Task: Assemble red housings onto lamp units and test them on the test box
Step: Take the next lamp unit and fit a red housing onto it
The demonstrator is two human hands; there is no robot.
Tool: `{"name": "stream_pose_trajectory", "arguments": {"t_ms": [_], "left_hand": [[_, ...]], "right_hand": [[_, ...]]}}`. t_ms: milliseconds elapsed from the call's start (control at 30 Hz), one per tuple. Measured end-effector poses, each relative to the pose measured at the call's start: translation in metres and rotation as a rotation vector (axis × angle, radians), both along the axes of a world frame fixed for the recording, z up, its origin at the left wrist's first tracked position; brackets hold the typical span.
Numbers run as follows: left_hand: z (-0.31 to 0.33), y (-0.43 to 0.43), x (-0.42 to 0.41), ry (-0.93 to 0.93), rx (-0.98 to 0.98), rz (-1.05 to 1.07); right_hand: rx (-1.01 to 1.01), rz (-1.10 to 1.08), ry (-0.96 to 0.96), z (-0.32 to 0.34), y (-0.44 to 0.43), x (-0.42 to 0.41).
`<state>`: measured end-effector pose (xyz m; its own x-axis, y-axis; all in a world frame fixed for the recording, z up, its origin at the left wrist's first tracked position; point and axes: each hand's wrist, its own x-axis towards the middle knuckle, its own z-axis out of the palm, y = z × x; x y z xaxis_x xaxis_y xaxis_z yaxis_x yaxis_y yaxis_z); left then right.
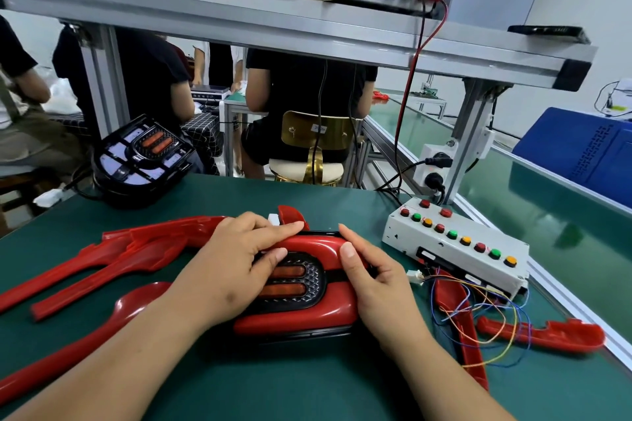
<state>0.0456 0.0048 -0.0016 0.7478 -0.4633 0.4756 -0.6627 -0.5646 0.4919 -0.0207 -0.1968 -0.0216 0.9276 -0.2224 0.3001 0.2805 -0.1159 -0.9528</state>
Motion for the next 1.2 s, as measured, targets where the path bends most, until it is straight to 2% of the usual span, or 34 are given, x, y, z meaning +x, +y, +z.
{"name": "stream_pose_trajectory", "arguments": {"t_ms": [100, 267, 367, 533, 867, 1067, 1200], "left_hand": [[-0.003, -0.004, -0.004, 0.094, -0.106, 0.001], [-0.011, -0.014, -0.009, 0.385, -0.579, 0.178], [-0.014, -0.019, -0.013, 0.560, -0.738, 0.201], [-0.016, -0.021, -0.016, 0.520, -0.771, 0.147], [-0.008, -0.023, -0.026, 0.752, -1.038, -0.013], [-0.013, -0.015, -0.022, 0.923, -1.029, -0.099], [-0.015, -0.015, -0.020, 0.880, -1.037, -0.090]], "right_hand": [[0.014, 0.008, -0.001, -0.002, 0.000, 0.002], [-0.037, -0.061, 0.023, -0.002, -0.002, 0.003], [-0.058, -0.092, 0.048, -0.001, -0.001, 0.004], [-0.050, -0.094, -0.001, -0.001, 0.001, 0.005], [-0.056, -0.067, -0.018, 0.000, -0.003, 0.001], [-0.020, -0.071, 0.003, -0.002, -0.007, 0.001], [-0.014, -0.064, -0.006, -0.004, -0.009, 0.003]]}}
